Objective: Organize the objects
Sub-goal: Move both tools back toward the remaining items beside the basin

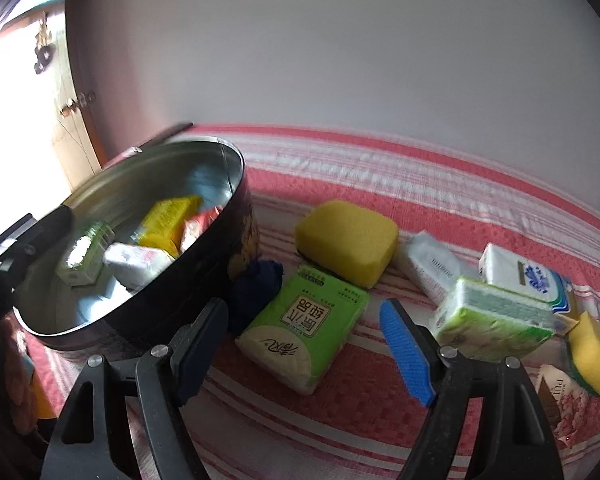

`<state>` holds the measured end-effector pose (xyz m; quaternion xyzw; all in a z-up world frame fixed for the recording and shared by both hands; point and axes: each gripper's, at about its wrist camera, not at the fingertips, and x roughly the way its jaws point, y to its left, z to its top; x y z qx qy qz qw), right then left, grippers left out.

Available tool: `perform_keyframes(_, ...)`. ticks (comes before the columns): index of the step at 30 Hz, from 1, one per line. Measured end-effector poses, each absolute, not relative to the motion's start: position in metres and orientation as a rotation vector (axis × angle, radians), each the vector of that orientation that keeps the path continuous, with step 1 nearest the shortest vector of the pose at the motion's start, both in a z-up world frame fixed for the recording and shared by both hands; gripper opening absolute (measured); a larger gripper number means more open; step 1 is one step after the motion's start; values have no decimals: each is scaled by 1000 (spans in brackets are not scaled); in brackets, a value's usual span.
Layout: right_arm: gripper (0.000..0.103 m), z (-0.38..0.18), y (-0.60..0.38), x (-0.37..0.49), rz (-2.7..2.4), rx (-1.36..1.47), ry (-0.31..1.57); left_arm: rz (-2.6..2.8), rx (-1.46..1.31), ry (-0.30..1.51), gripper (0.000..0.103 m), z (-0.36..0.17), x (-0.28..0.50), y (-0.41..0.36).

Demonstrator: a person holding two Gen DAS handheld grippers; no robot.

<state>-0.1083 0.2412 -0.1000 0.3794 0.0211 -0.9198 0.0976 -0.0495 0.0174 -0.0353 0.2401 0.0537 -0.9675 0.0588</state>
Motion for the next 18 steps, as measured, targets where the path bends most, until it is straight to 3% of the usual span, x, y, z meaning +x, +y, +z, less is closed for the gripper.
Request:
perform_keyframes(4, 80, -110, 239, -117, -2684, 1197, 51, -2937, 728, 157, 103, -35, -49, 18)
perform_keyframes(9, 58, -108, 253, -108, -2706, 1180, 15, -2942, 728, 167, 103, -35, -49, 21)
perform_keyframes(18, 53, -88, 287, -59, -2805, 931, -50, -2985, 711, 91, 103, -31, -48, 52)
